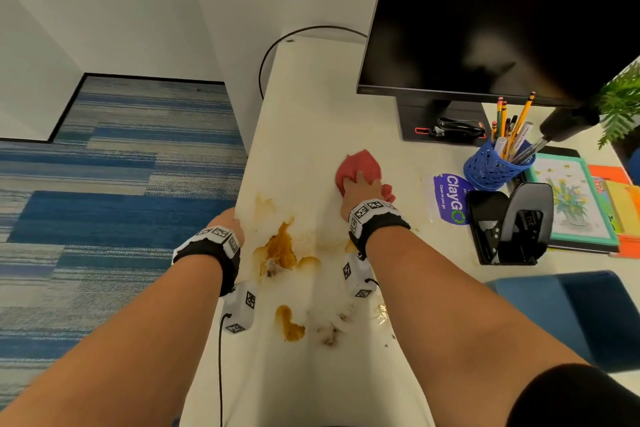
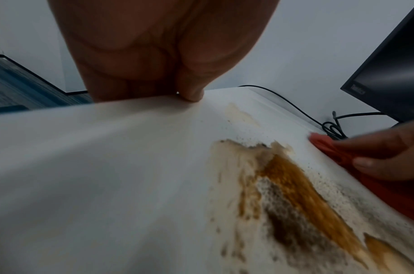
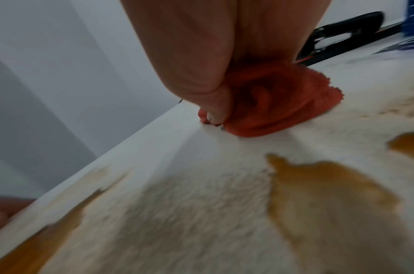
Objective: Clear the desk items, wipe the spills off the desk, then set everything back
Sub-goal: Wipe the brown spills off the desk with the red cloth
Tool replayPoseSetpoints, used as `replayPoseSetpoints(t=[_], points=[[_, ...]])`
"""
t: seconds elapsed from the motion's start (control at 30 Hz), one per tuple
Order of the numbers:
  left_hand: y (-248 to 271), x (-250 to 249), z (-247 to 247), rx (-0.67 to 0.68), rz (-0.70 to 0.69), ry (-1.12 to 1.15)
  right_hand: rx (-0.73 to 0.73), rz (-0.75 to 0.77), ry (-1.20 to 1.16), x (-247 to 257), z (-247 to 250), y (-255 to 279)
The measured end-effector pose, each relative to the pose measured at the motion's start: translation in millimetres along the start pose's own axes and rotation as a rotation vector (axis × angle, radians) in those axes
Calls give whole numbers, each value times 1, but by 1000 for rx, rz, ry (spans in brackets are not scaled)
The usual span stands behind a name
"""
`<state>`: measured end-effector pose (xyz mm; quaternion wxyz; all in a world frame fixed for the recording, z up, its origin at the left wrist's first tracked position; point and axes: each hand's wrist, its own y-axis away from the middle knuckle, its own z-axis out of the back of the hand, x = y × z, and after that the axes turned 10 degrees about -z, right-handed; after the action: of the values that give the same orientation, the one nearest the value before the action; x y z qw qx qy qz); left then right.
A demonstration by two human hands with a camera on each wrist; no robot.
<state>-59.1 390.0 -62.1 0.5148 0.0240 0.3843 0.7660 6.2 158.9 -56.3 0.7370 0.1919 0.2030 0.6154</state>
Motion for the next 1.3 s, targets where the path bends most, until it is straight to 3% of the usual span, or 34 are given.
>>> replayPoseSetpoints(t=[0.23, 0.3, 0.43, 0.5, 0.57, 0.7, 0.8, 0.9, 1.07, 1.13, 1.3], points=[[9, 6, 1, 18, -14, -19, 6, 479, 197, 51, -22, 30], [10, 7, 2, 3, -21, -11, -24, 466, 169, 42, -19, 27], [9, 12, 0, -38, -43, 38, -6, 239, 65, 27, -14, 10], [9, 13, -3, -50, -51, 55, 23, 202, 57, 36, -14, 10], [8, 14, -5, -62, -49, 67, 17, 253, 60, 52, -15, 12], [7, 17, -5, -68, -69, 95, 67, 502, 174, 87, -28, 28], [7, 19, -5, -83, -96, 108, 92, 615, 236, 87, -34, 46], [8, 21, -5, -76, -95, 129, 72, 567, 142, 68, -33, 39], [8, 19, -6, -61, -74, 97, 27, 309, 84, 75, -21, 19], [7, 20, -6, -62, -81, 117, 40, 334, 111, 90, -17, 20], [7, 23, -6, -57, -85, 129, 93, 587, 253, 104, -33, 46]])
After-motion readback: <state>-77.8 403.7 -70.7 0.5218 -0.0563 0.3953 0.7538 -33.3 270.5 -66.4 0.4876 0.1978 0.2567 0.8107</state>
